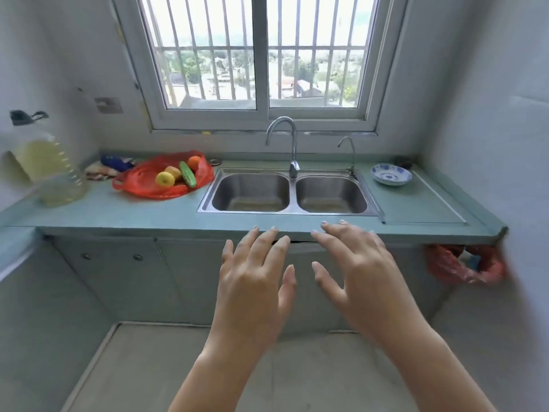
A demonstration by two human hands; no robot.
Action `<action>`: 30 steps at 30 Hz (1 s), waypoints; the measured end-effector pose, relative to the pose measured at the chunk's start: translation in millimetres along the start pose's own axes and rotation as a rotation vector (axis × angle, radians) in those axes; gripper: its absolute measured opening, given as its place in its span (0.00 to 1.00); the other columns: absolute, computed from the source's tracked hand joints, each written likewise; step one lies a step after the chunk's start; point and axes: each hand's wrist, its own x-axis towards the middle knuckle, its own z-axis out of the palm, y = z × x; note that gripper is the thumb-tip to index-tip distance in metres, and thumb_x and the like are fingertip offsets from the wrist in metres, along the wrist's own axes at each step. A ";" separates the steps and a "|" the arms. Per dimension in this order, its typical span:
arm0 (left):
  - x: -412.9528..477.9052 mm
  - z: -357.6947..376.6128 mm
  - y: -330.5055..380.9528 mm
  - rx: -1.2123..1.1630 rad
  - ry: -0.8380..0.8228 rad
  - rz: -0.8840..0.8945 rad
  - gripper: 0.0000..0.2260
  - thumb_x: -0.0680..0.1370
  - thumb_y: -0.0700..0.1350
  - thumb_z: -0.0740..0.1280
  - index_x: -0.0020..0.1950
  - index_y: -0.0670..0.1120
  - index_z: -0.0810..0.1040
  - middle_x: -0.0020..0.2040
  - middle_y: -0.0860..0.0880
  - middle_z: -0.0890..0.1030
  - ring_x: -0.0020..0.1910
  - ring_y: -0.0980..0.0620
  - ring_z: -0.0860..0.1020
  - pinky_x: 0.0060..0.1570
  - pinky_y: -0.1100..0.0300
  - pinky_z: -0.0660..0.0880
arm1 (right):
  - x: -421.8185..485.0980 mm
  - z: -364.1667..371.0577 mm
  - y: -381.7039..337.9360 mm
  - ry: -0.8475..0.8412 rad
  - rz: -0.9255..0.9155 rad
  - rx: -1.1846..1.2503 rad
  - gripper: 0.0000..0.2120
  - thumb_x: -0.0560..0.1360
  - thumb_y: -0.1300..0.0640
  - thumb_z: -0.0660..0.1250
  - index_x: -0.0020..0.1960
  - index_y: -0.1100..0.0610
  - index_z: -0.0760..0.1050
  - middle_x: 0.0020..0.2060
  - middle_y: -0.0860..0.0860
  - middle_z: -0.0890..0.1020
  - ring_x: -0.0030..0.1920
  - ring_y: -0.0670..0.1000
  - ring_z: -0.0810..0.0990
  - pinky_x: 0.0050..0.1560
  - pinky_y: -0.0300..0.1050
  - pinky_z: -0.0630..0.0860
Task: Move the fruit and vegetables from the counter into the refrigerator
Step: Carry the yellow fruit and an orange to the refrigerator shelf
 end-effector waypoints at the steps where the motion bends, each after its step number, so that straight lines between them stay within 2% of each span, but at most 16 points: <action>1: 6.7 -0.4 -20.4 0.011 0.005 -0.016 0.17 0.72 0.49 0.59 0.56 0.44 0.79 0.58 0.46 0.80 0.60 0.43 0.76 0.60 0.40 0.64 | 16.0 14.9 -8.3 0.000 -0.017 0.013 0.21 0.70 0.49 0.58 0.57 0.58 0.77 0.55 0.55 0.81 0.57 0.57 0.78 0.53 0.63 0.75; 8: 36.3 7.0 -133.0 0.080 0.006 -0.135 0.18 0.72 0.49 0.58 0.56 0.43 0.79 0.57 0.45 0.80 0.59 0.43 0.76 0.60 0.40 0.57 | 97.2 105.9 -45.1 -0.016 -0.095 0.112 0.20 0.71 0.50 0.58 0.56 0.60 0.78 0.54 0.56 0.81 0.56 0.59 0.78 0.51 0.63 0.76; 15: 77.4 36.2 -230.4 0.116 0.001 -0.305 0.19 0.73 0.50 0.57 0.57 0.43 0.78 0.59 0.44 0.79 0.61 0.42 0.75 0.61 0.41 0.57 | 173.6 194.2 -46.5 -0.071 -0.137 0.200 0.20 0.71 0.50 0.57 0.56 0.58 0.77 0.54 0.55 0.81 0.57 0.59 0.78 0.53 0.64 0.75; 19: 113.6 64.1 -276.3 0.138 -0.031 -0.351 0.17 0.72 0.47 0.63 0.58 0.43 0.78 0.59 0.44 0.79 0.61 0.43 0.75 0.61 0.43 0.57 | 230.6 246.4 -37.7 -0.097 -0.149 0.236 0.17 0.70 0.53 0.63 0.56 0.58 0.77 0.54 0.54 0.81 0.58 0.60 0.77 0.54 0.65 0.74; 23: 144.9 77.1 -331.9 0.128 -0.046 -0.472 0.21 0.73 0.53 0.55 0.61 0.45 0.76 0.61 0.46 0.77 0.64 0.46 0.72 0.63 0.48 0.57 | 288.7 293.4 -39.3 -0.123 -0.198 0.271 0.19 0.71 0.50 0.58 0.55 0.58 0.78 0.53 0.53 0.81 0.57 0.59 0.78 0.54 0.64 0.74; 26: 157.7 79.1 -372.7 0.184 -0.031 -0.532 0.22 0.73 0.53 0.54 0.61 0.44 0.76 0.61 0.45 0.78 0.62 0.44 0.74 0.62 0.49 0.59 | 324.4 325.7 -49.7 -0.171 -0.250 0.305 0.21 0.71 0.49 0.56 0.57 0.57 0.77 0.54 0.53 0.81 0.57 0.58 0.77 0.56 0.64 0.73; 30: 170.1 84.0 -420.6 0.206 -0.025 -0.595 0.23 0.73 0.53 0.54 0.61 0.43 0.76 0.60 0.45 0.78 0.62 0.44 0.74 0.61 0.50 0.59 | 357.2 368.9 -68.0 -0.215 -0.278 0.327 0.18 0.70 0.53 0.62 0.58 0.58 0.77 0.54 0.54 0.81 0.57 0.58 0.78 0.55 0.64 0.73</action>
